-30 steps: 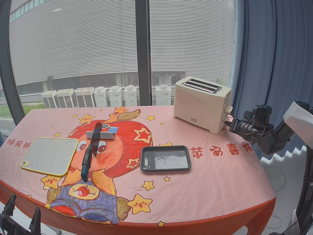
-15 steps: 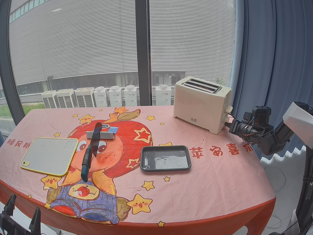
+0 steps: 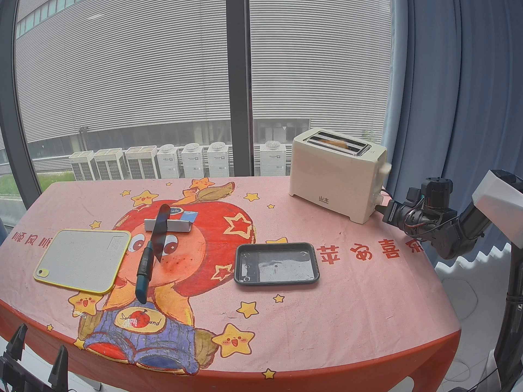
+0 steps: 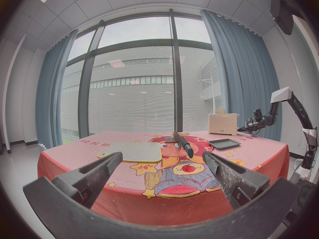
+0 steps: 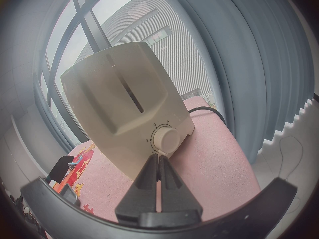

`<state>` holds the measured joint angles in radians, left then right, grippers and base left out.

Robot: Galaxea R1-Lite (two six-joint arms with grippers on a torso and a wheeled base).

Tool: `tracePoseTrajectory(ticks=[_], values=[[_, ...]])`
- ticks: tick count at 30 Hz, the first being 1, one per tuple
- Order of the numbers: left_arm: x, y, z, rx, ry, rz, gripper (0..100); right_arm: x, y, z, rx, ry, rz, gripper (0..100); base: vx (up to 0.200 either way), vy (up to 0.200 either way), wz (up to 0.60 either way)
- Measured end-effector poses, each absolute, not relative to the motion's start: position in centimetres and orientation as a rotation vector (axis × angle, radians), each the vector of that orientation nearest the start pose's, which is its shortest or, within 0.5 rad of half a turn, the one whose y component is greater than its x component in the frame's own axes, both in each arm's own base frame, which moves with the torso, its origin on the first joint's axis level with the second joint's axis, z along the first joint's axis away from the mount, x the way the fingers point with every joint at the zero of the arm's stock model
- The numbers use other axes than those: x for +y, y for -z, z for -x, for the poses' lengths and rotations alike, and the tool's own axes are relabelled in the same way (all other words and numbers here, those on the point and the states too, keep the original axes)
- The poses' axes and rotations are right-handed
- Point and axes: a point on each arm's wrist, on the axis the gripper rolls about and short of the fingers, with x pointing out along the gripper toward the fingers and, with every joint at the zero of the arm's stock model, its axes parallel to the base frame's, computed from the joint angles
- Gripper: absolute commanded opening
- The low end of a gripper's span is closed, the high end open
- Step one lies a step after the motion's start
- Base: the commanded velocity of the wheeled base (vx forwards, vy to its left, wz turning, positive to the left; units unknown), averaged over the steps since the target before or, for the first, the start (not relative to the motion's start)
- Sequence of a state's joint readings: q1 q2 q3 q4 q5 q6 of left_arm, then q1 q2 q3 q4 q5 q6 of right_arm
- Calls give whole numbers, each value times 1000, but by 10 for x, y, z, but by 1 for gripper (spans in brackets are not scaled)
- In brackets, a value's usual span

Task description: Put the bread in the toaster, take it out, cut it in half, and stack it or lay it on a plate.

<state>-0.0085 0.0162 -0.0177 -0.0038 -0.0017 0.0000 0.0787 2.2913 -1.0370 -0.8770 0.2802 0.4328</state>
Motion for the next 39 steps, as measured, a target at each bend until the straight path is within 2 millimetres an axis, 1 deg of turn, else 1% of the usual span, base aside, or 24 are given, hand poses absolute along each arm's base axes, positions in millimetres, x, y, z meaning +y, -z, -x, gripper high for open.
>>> tracePoseTrajectory(ticks=[26, 32, 38, 39], values=[[0, -81, 23, -6, 9, 0, 100, 39, -46, -415, 447, -269, -462, 0, 0, 0, 0], [0, -81, 23, -6, 9, 0, 100, 38, -52, -410, 429, -273, -455, 0, 0, 0, 0], [0, -81, 23, -6, 10, 0, 100, 37, -69, -400, 366, -290, -445, 0, 0, 0, 0], [0, -81, 23, -5, 9, 0, 100, 37, -72, -398, 362, -291, -444, 100, 0, 0, 0]])
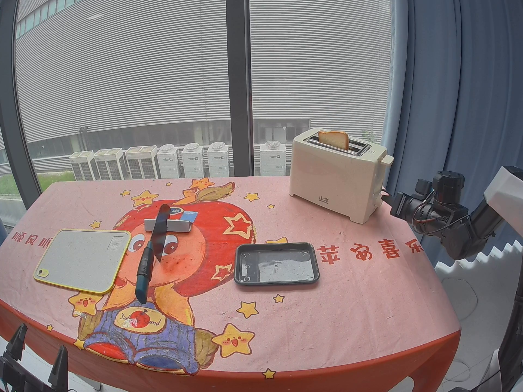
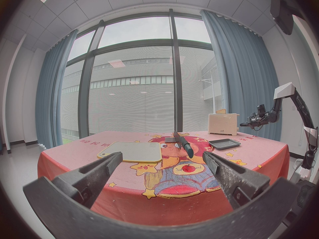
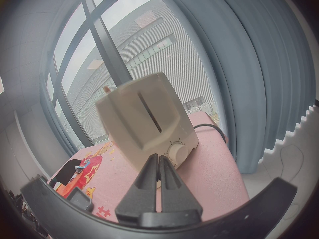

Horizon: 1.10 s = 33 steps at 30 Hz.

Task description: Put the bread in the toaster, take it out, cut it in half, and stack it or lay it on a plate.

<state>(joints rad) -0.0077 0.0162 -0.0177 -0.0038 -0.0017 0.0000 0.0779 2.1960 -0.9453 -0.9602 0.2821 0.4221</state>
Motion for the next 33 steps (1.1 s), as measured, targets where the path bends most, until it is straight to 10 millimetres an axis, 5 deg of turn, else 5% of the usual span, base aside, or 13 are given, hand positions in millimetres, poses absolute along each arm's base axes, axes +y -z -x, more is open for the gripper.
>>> tracePoseTrajectory(ticks=[22, 33], values=[[0, -81, 23, -5, 9, -1, 100, 42, -145, -357, 214, -392, -360, 100, 0, 0, 0], [0, -81, 23, -5, 9, -3, 100, 42, -182, -366, 112, -471, -151, 100, 0, 0, 0]])
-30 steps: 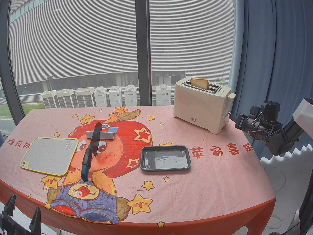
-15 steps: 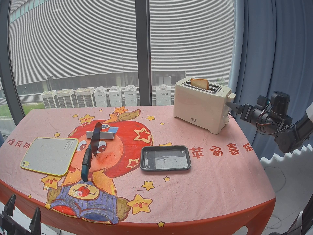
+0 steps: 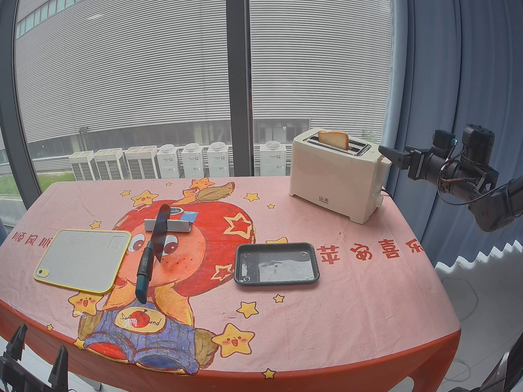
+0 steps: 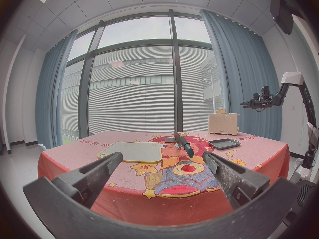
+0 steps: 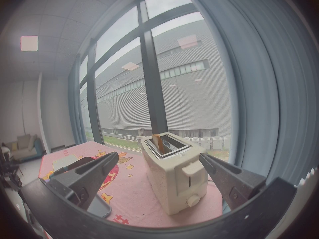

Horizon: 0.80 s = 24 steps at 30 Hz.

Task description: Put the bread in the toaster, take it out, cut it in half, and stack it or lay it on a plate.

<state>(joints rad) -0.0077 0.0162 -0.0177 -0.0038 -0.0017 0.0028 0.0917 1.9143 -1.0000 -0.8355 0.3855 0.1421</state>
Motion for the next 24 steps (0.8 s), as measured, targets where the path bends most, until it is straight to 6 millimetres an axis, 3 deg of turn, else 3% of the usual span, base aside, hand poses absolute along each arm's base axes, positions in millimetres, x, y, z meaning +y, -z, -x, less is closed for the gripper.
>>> tracePoseTrajectory(ticks=[7, 12, 24], values=[[0, -81, 23, -6, 9, -3, 100, 48, -193, -386, 39, -501, -30, 100, 0, 0, 0], [0, -81, 23, -5, 9, -3, 100, 57, -188, -398, 110, -519, -23, 100, 0, 0, 0], [0, -81, 23, -6, 9, -3, 100, 77, -206, -431, 146, -549, -19, 100, 0, 0, 0]])
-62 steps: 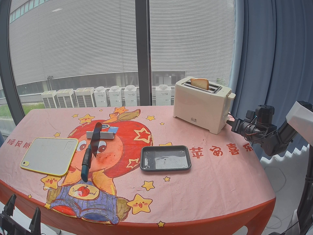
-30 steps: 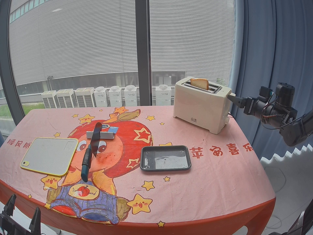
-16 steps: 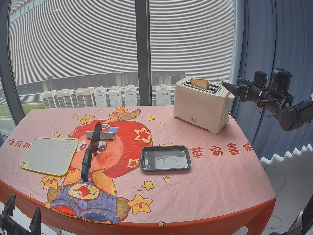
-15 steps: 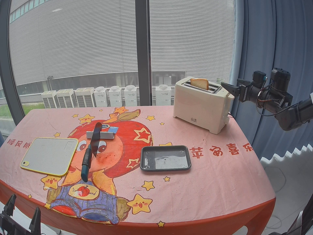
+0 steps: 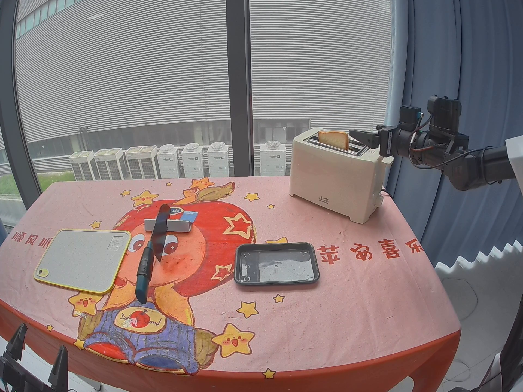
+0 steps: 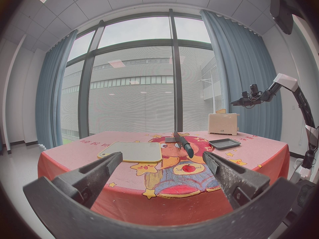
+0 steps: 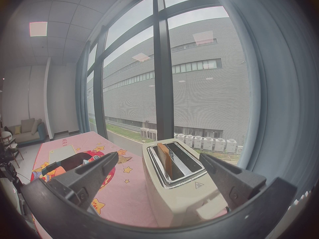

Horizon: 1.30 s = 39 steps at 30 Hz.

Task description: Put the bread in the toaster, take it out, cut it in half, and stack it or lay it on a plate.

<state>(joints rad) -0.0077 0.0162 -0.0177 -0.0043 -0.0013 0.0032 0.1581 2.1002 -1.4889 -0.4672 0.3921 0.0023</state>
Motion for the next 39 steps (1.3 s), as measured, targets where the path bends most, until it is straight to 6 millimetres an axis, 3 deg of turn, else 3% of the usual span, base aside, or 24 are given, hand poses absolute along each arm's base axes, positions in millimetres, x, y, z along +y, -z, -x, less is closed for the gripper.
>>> tracePoseTrajectory(ticks=[16, 39], values=[[0, -81, 23, -6, 9, -2, 100, 94, -189, -464, 185, -553, -2, 100, 0, 0, 0], [0, -81, 23, -5, 9, 0, 100, 105, -178, -491, 173, -527, 5, 100, 0, 0, 0]])
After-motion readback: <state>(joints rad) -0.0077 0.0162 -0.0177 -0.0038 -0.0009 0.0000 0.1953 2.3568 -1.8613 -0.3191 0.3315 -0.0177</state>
